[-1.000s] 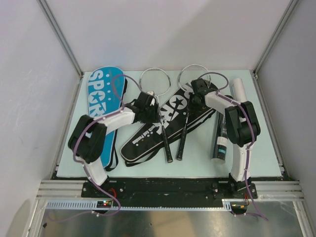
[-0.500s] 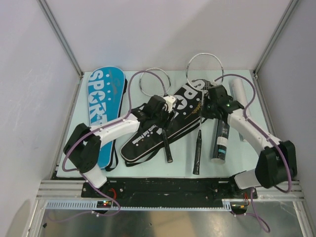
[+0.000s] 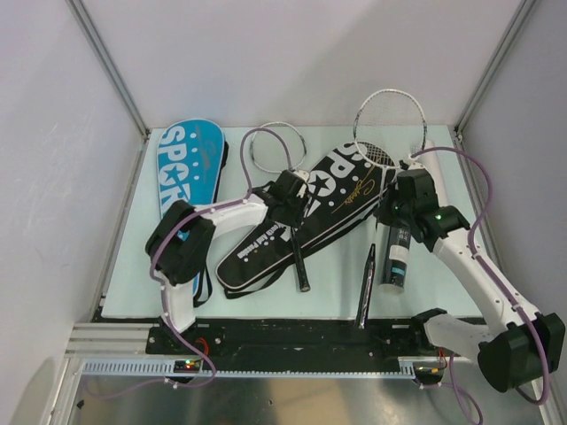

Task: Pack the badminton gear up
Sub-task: Move the racket to the center of the board.

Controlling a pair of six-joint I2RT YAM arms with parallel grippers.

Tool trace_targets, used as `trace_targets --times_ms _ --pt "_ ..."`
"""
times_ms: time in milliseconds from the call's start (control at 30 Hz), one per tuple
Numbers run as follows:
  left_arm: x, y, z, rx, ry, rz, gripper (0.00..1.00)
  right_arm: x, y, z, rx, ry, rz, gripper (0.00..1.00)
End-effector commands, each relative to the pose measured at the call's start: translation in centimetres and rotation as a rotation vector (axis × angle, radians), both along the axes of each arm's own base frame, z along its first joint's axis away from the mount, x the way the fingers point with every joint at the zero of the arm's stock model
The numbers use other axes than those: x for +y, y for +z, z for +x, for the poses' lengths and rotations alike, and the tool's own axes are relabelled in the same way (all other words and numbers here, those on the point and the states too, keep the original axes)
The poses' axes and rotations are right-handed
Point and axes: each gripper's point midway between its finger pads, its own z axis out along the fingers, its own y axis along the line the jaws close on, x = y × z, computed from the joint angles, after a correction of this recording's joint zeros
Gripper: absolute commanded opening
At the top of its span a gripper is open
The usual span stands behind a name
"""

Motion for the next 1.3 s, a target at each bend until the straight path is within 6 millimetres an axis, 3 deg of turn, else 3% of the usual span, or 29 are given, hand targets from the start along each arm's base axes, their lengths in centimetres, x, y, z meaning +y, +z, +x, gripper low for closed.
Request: trace_targets --times_ms 0,33,133,167,233,433,567,700,867,900,1000,1100,1267 --pt "-0.1 -1.2 0.9 0.030 0.047 -0.001 0.58 -0.6 2.3 0.6 -0.090 -0.023 0.010 0.00" --pt "0.2 -1.2 1.0 0.030 0.045 0.004 0.56 -0.7 2.4 0.6 -0.094 -0.023 0.010 0.00" --pt "1.7 -0.3 1.1 0.018 0.026 0.035 0.33 -0.7 2.4 0.5 -0.098 -0.024 0.012 0.00" --pt "3.6 0.7 1.4 -0.017 -0.010 0.082 0.19 -0.7 2.7 0.4 -0.108 -0.022 0.019 0.00" --pt "6.6 2.3 1.9 -0.068 -0.051 0.138 0.05 -0.7 3.1 0.3 -0.123 -0.023 0.025 0.00" --pt "12.7 6.0 4.2 -0.195 -0.135 0.270 0.00 -0.9 3.4 0.5 -0.136 -0.031 0.033 0.00" --pt "15.0 5.8 6.9 -0.198 -0.109 0.310 0.00 -0.7 2.8 0.4 -0.117 -0.030 0.041 0.00" --pt "14.6 5.5 9.1 -0.202 -0.088 0.289 0.06 -0.7 2.5 0.3 -0.116 -0.028 0.039 0.00" --pt "14.6 5.0 9.7 -0.187 -0.024 0.276 0.51 -1.1 2.6 0.2 -0.122 -0.036 0.024 0.00" --pt "14.5 5.4 9.5 -0.194 -0.019 0.262 0.56 -1.2 2.6 0.1 -0.121 -0.037 0.022 0.00" --pt "13.2 6.9 8.0 -0.214 -0.058 0.206 0.60 -1.2 2.5 -0.3 -0.110 -0.035 0.026 0.00" --pt "10.5 9.2 5.5 -0.266 -0.139 0.169 0.60 -1.1 2.0 -0.9 -0.087 -0.025 0.038 0.00" --pt "6.0 10.0 0.7 -0.301 -0.251 0.129 0.58 -1.3 1.4 -2.0 -0.073 -0.023 0.051 0.00"
